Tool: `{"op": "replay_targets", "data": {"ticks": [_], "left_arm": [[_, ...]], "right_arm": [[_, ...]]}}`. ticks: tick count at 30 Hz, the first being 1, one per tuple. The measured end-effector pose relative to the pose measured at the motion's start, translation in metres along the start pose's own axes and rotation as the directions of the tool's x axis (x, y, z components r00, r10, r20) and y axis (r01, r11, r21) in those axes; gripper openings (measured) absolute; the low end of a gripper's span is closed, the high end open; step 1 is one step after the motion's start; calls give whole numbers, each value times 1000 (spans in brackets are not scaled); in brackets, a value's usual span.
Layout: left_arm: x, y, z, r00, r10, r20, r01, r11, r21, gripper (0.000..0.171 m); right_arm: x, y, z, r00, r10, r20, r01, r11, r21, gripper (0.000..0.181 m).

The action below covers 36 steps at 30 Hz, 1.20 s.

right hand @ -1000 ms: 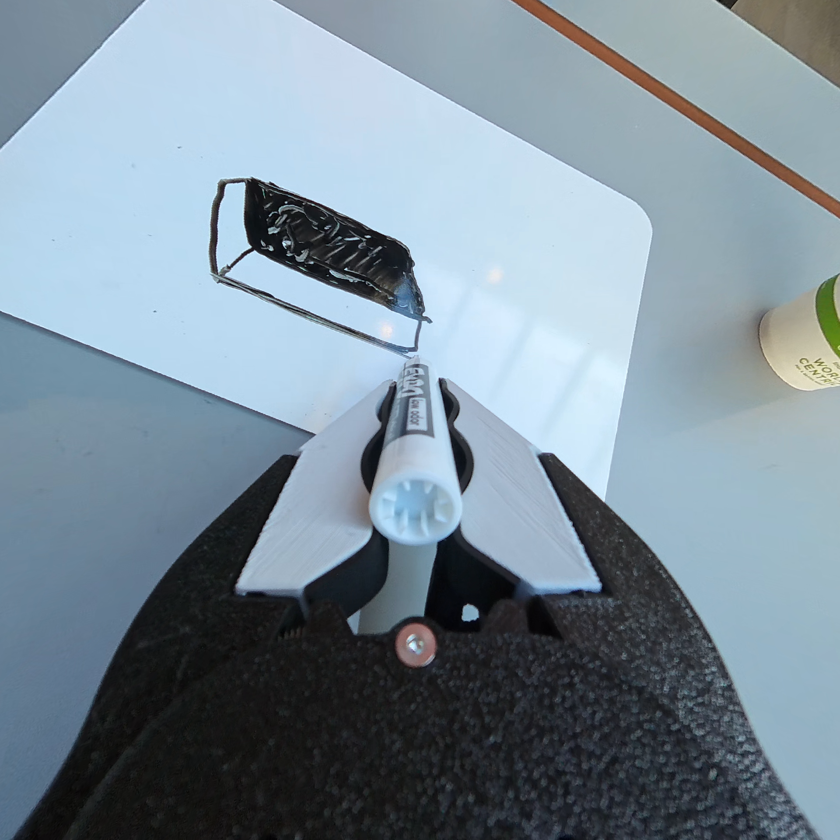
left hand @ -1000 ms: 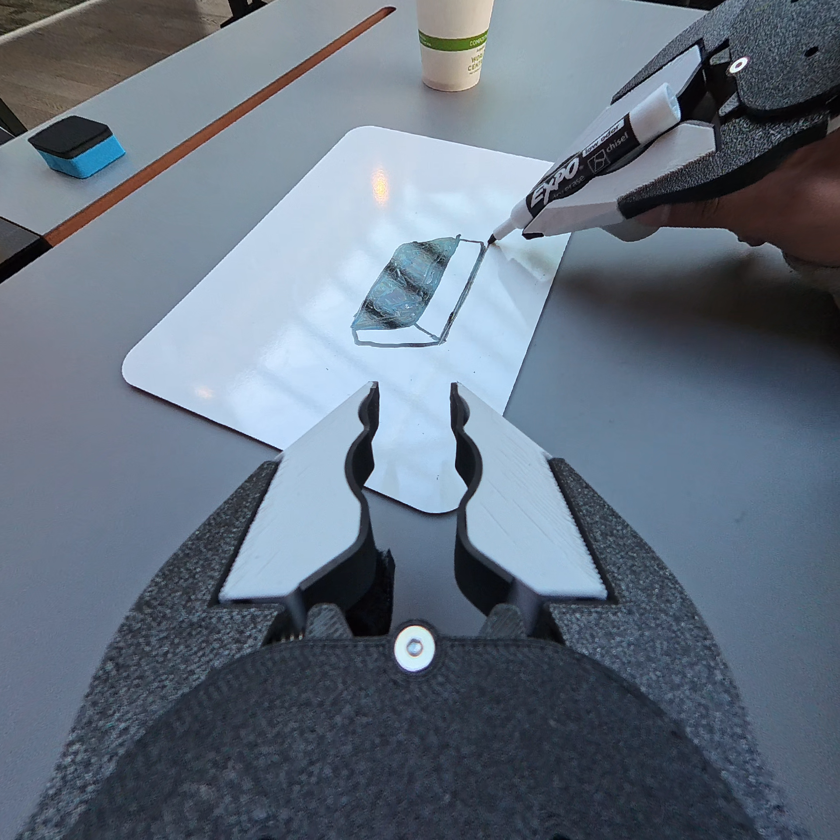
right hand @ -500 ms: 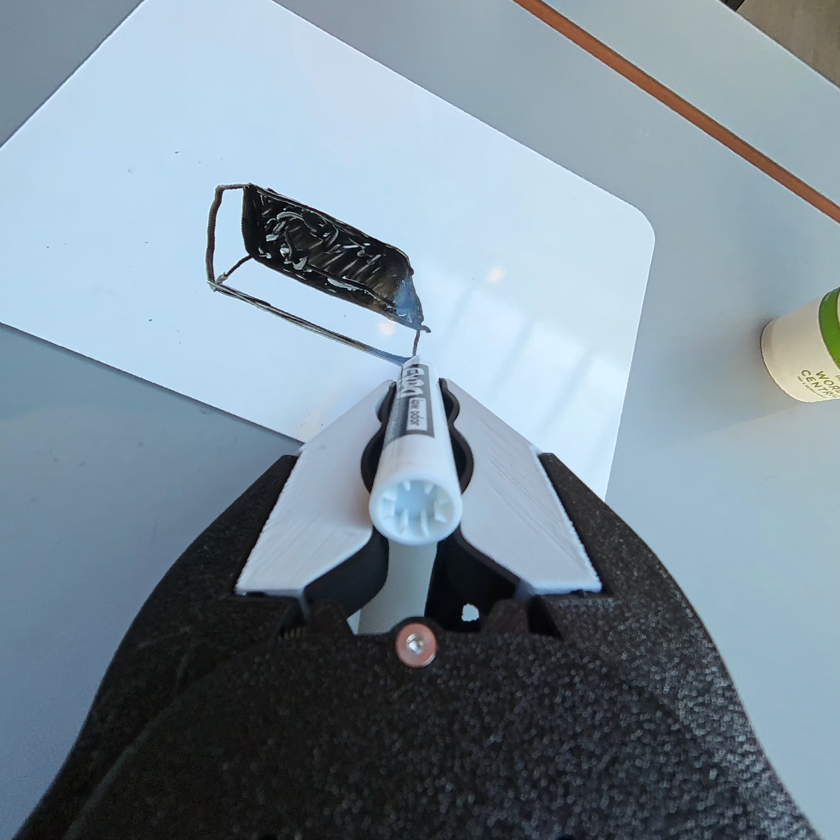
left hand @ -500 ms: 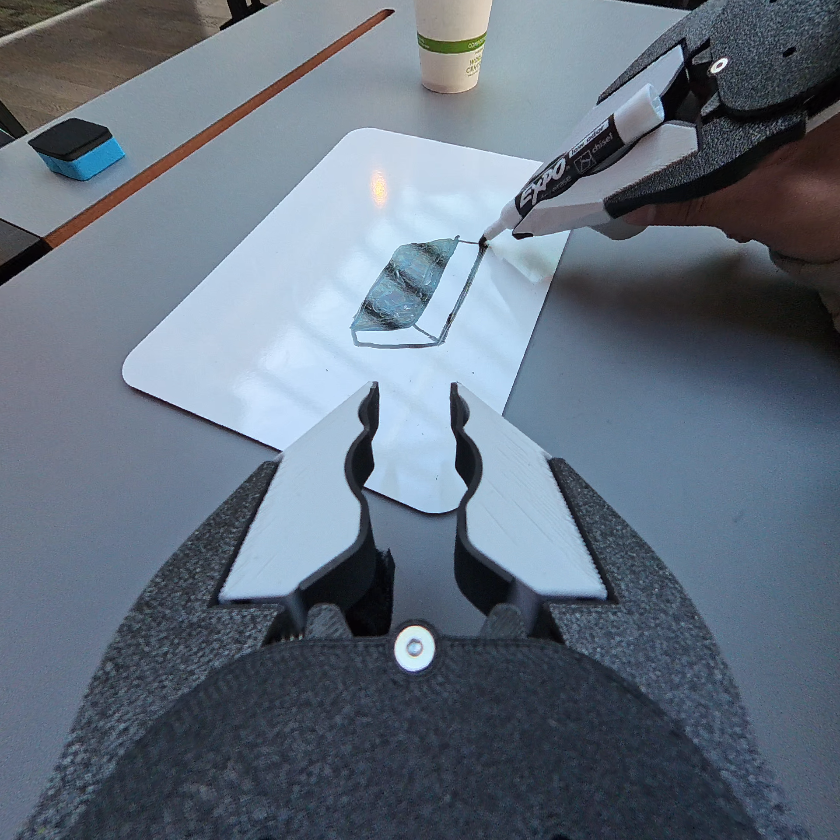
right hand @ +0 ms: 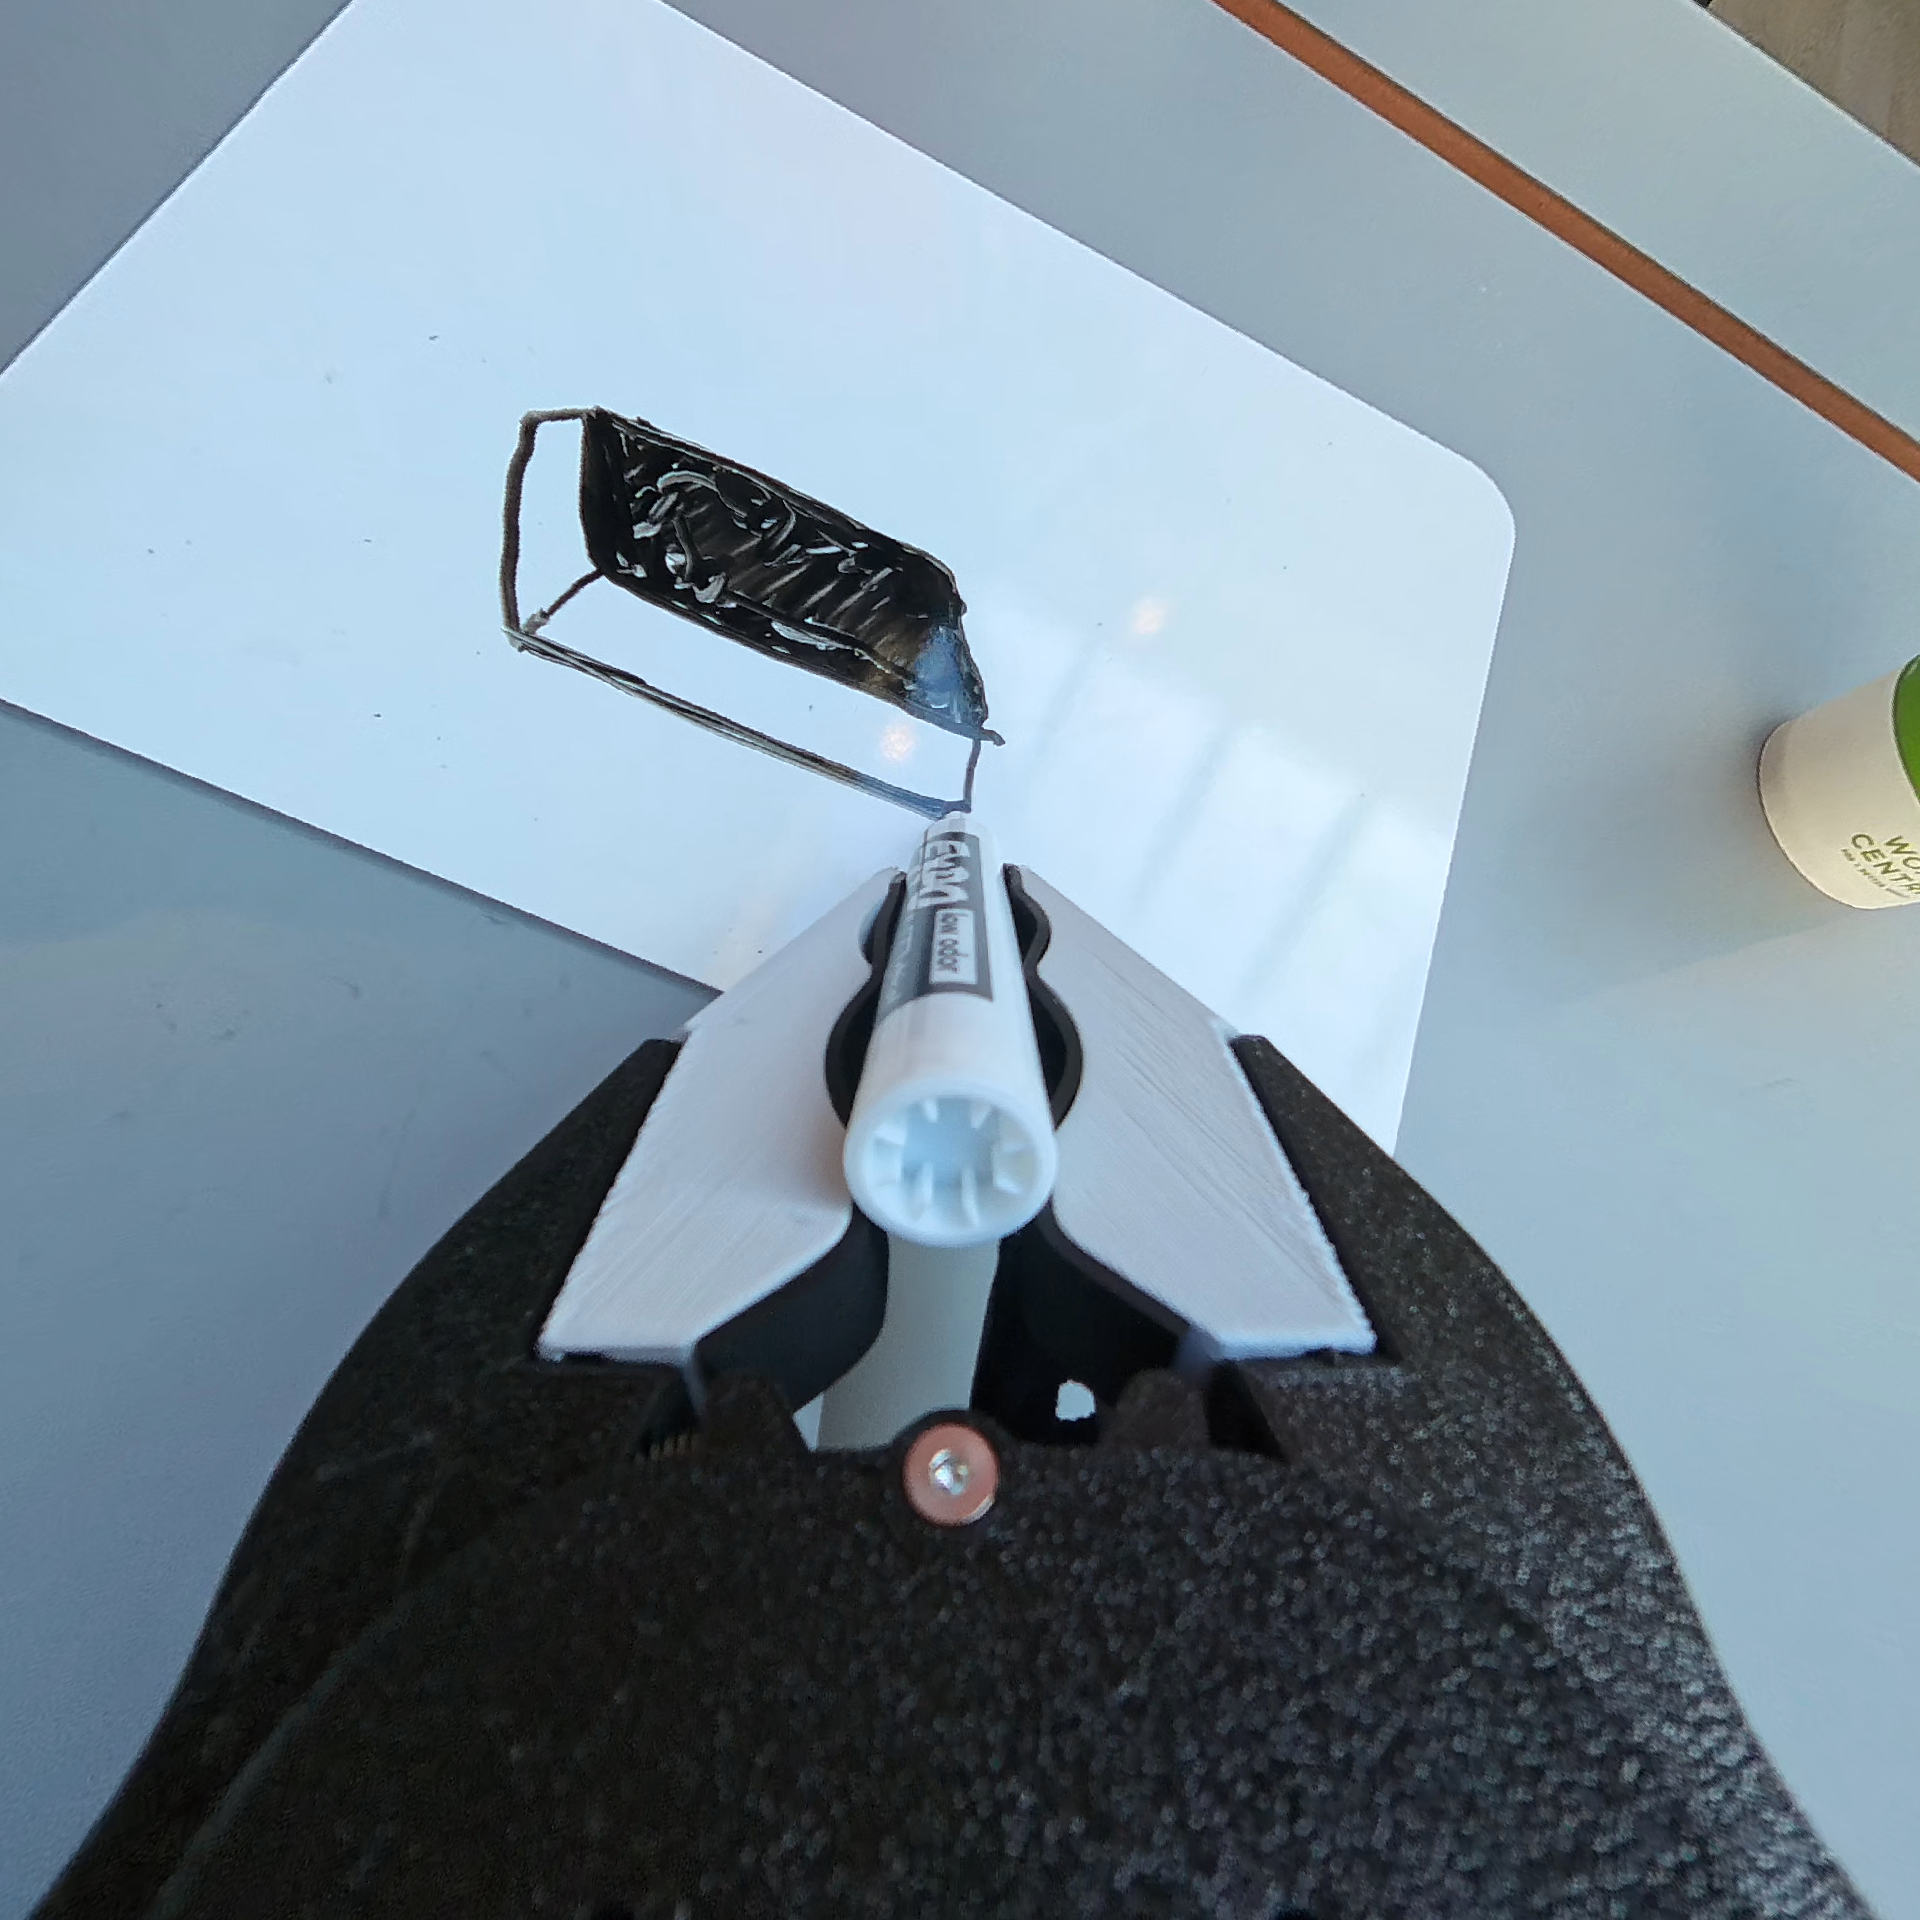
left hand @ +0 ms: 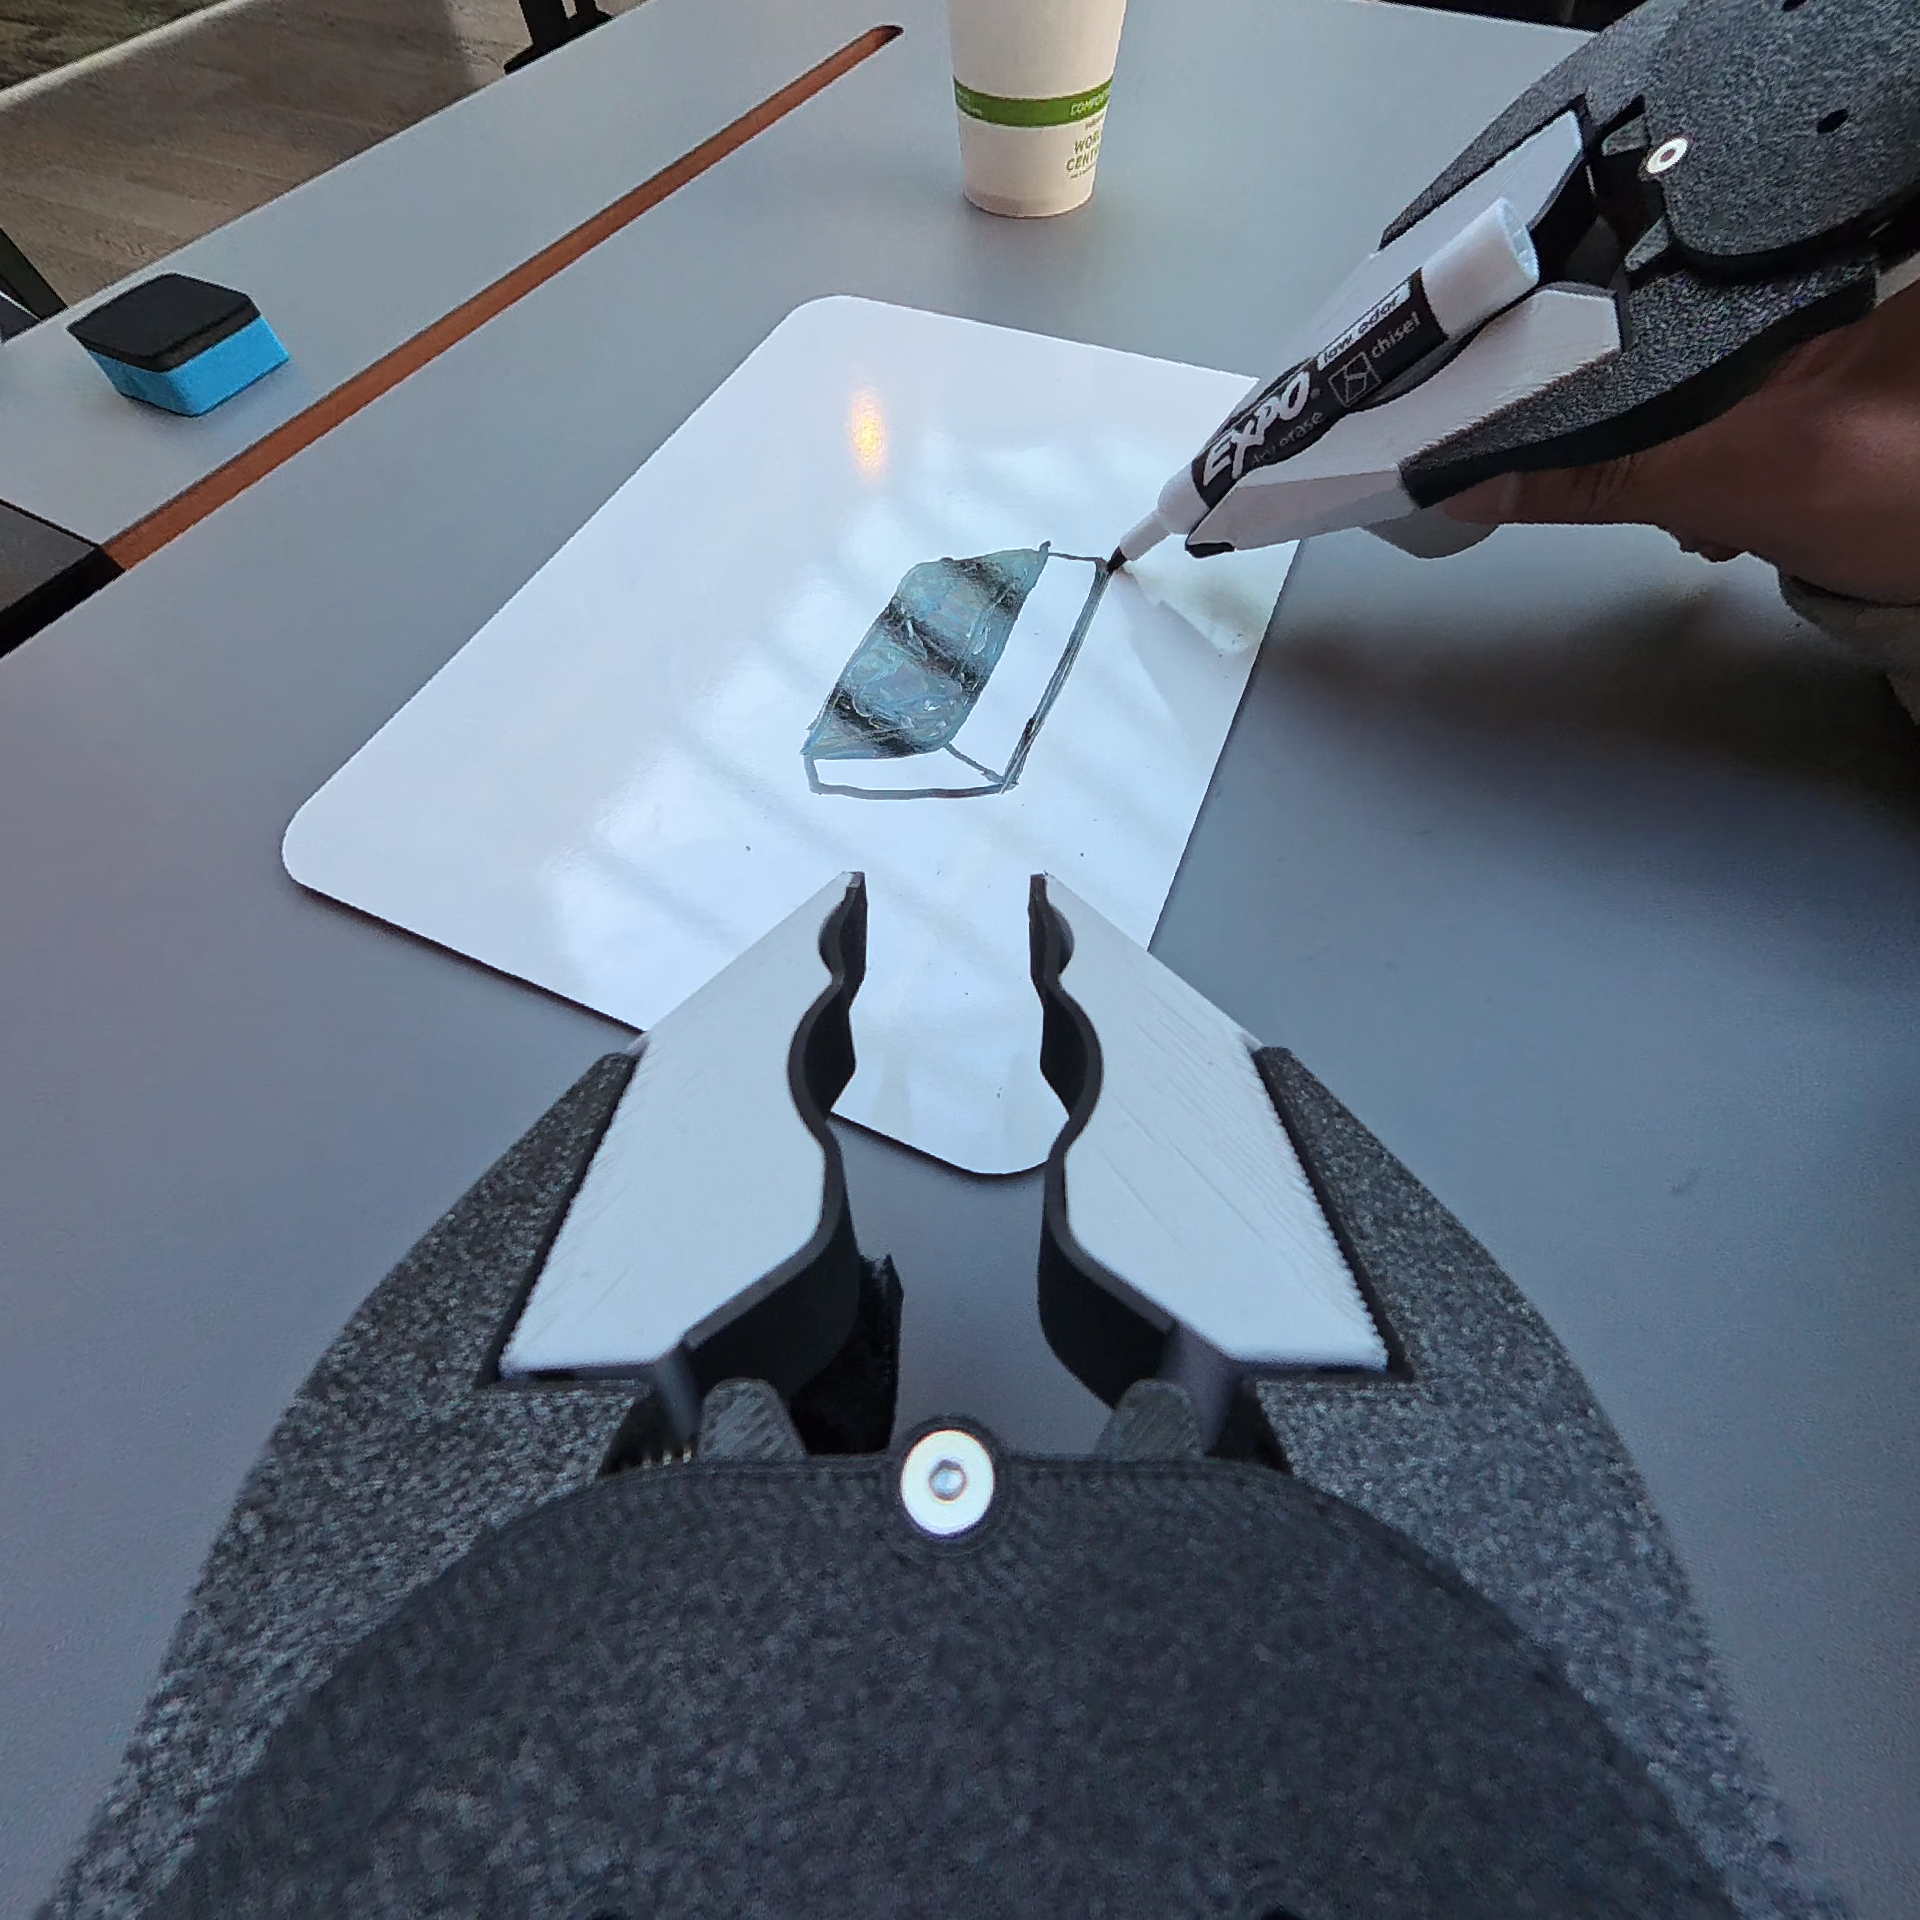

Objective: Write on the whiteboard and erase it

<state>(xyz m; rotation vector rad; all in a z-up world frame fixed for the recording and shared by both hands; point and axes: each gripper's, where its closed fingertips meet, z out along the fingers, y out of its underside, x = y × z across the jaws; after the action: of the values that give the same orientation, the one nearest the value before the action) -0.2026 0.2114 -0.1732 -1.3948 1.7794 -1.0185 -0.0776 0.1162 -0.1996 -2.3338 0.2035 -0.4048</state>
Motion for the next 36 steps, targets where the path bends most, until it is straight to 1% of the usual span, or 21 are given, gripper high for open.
{"op": "replay_targets", "data": {"ticks": [3, 13, 21, 24, 27, 36], "left_arm": [[0, 0, 0, 1000, -1, -1, 1, 1000, -1, 31], [0, -2, -1, 1000, 5, 4, -5, 1000, 3, 31], [0, -2, -1, 1000, 5, 2, -5, 1000, 2, 31], [0, -2, -1, 1000, 5, 1, -5, 1000, 3, 31], [-1, -2, -1, 1000, 4, 2, -4, 1000, 4, 31], [-1, -2, -1, 1000, 3, 2, -3, 1000, 4, 31]], "right_arm": [[-7, -3, 1, 1000, -2, 21, 2, 1000, 5, 18], [-57, -24, 7, 988, -57, 141, 52, 998, 37, 18], [-86, -35, 9, 974, -97, 205, 89, 995, 46, 18], [-84, -34, 9, 974, -88, 210, 81, 996, 40, 18], [-74, -30, 7, 978, -70, 196, 66, 997, 27, 18], [-32, -12, 2, 994, -12, 110, 15, 1000, -25, 18]]}}
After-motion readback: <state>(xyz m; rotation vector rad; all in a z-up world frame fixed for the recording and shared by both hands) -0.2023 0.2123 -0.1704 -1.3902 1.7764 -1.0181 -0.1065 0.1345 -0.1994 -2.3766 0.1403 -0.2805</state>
